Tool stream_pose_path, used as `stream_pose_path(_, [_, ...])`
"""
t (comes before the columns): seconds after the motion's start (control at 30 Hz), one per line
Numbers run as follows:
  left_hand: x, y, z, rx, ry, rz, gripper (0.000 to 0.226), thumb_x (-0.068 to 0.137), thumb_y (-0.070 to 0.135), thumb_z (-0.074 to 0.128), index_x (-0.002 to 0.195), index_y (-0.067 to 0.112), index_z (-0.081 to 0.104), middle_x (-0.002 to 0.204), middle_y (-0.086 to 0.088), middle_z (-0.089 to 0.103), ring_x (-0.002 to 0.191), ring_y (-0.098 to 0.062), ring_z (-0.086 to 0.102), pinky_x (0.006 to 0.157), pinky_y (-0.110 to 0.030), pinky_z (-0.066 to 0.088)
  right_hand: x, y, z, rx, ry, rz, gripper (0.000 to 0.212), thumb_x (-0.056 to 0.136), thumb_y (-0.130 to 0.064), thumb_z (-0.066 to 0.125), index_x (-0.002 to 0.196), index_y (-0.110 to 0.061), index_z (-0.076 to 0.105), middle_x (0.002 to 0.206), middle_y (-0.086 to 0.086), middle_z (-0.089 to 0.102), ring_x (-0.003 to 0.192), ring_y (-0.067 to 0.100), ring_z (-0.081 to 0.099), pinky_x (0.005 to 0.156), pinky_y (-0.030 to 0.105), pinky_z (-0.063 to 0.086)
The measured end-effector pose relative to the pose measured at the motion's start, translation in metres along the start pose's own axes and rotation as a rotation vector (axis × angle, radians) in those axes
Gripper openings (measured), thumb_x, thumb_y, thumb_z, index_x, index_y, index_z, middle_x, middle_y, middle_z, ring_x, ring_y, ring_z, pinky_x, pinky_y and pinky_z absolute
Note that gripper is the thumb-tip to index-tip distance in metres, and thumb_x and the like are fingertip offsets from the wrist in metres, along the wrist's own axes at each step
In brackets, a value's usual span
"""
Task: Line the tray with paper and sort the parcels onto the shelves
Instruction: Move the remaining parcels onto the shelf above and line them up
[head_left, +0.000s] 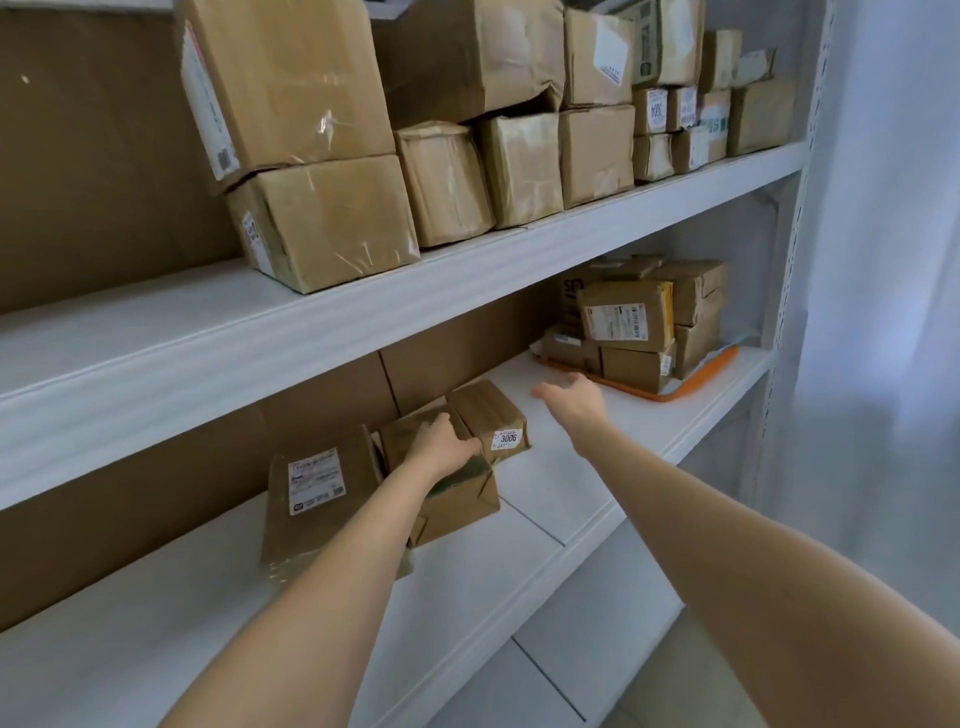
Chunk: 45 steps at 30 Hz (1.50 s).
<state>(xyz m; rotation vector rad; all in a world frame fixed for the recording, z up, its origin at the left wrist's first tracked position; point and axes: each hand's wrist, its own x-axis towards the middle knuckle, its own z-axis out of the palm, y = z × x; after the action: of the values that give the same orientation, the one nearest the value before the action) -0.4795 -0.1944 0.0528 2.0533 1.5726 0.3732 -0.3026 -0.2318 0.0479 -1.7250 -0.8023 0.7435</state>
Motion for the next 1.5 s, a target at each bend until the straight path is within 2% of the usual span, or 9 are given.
stream_pose_path(0.2, [0.082,-0.021,0.019,0.087,0.036,-0.098,0.077,0.093,0.037,0.055,0.151,0.007,0.015,0.156,-0.014,0.018,0.142,-0.031,0.023,0.113,-0.044,0.029,0.073,0.036,0.055,-0.002,-0.141,0.140,0.081,0.085,-0.040,0.069,0.149,-0.009,0.028,0.148,0.013,0.040,0.128,0.033,0.045,0.090,0.038,0.043])
stream_pose_path(0.37, [0.126,-0.032,0.030,0.153,0.055,-0.129,0.074,0.091,0.039,0.056,0.150,0.010,0.022,0.154,-0.014,0.023,0.141,-0.031,0.026,0.111,-0.044,0.031,0.116,0.057,0.084,-0.072,-0.175,0.197,0.075,0.087,-0.049,0.066,0.140,-0.002,0.039,0.131,0.014,0.051,0.095,0.022,0.046,0.076,0.033,0.041])
stream_pose_path(0.53, [0.152,-0.037,0.036,0.211,0.084,-0.138,0.068,0.091,0.039,0.056,0.147,0.010,0.029,0.151,-0.013,0.031,0.136,-0.030,0.035,0.104,-0.040,0.038,0.142,0.069,0.099,-0.069,-0.221,0.216,0.079,0.085,-0.058,0.063,0.135,0.000,0.043,0.130,0.015,0.053,0.111,0.029,0.053,0.079,0.033,0.041])
stream_pose_path(0.83, [0.165,-0.036,0.041,0.353,0.021,-0.213,0.061,0.090,0.046,0.052,0.138,0.009,0.044,0.140,-0.014,0.043,0.124,-0.030,0.047,0.094,-0.039,0.045,0.157,0.074,0.107,0.024,-0.271,0.312,0.075,0.079,-0.061,0.066,0.125,-0.003,0.054,0.116,0.012,0.063,0.100,0.026,0.059,0.078,0.034,0.046])
stream_pose_path(1.0, [0.165,-0.032,0.038,0.348,0.002,-0.224,0.059,0.091,0.045,0.050,0.137,0.010,0.045,0.140,-0.013,0.043,0.125,-0.030,0.045,0.095,-0.039,0.043,0.156,0.068,0.100,0.094,-0.322,0.362,0.055,0.078,-0.047,0.075,0.110,-0.005,0.060,0.096,0.012,0.072,0.089,0.023,0.071,0.085,0.033,0.057])
stream_pose_path(1.07, [0.165,-0.030,0.036,0.288,-0.006,-0.226,0.059,0.091,0.044,0.050,0.138,0.009,0.044,0.141,-0.013,0.044,0.127,-0.029,0.045,0.097,-0.039,0.042,0.152,0.064,0.091,0.136,-0.342,0.391,0.040,0.079,-0.041,0.075,0.098,-0.009,0.061,0.075,0.006,0.072,0.064,0.013,0.069,0.056,0.021,0.054])
stream_pose_path(1.13, [0.165,-0.023,0.035,0.161,-0.008,-0.225,0.057,0.092,0.041,0.051,0.137,0.007,0.044,0.138,-0.013,0.048,0.125,-0.028,0.047,0.095,-0.037,0.042,0.147,0.060,0.080,0.188,-0.327,0.426,0.031,0.080,-0.039,0.073,0.089,-0.013,0.059,0.062,0.002,0.068,0.051,0.009,0.062,0.046,0.020,0.043])
stream_pose_path(1.33, [0.156,0.013,0.037,-0.183,0.066,-0.220,0.068,0.093,0.043,0.051,0.145,0.005,0.029,0.146,-0.015,0.039,0.131,-0.030,0.042,0.098,-0.037,0.041,0.133,0.045,0.029,0.271,-0.292,0.401,0.032,0.083,-0.040,0.069,0.095,-0.011,0.061,0.068,0.004,0.067,0.059,0.011,0.064,0.050,0.019,0.050])
stream_pose_path(1.5, [0.137,0.061,0.042,-0.491,-0.070,-0.275,0.091,0.082,0.061,0.058,0.151,0.018,0.018,0.154,-0.010,0.027,0.139,-0.032,0.029,0.108,-0.046,0.032,0.117,0.032,-0.028,0.353,-0.281,0.404,0.033,0.081,-0.040,0.071,0.098,-0.016,0.056,0.092,0.012,0.068,0.088,0.022,0.066,0.070,0.029,0.059])
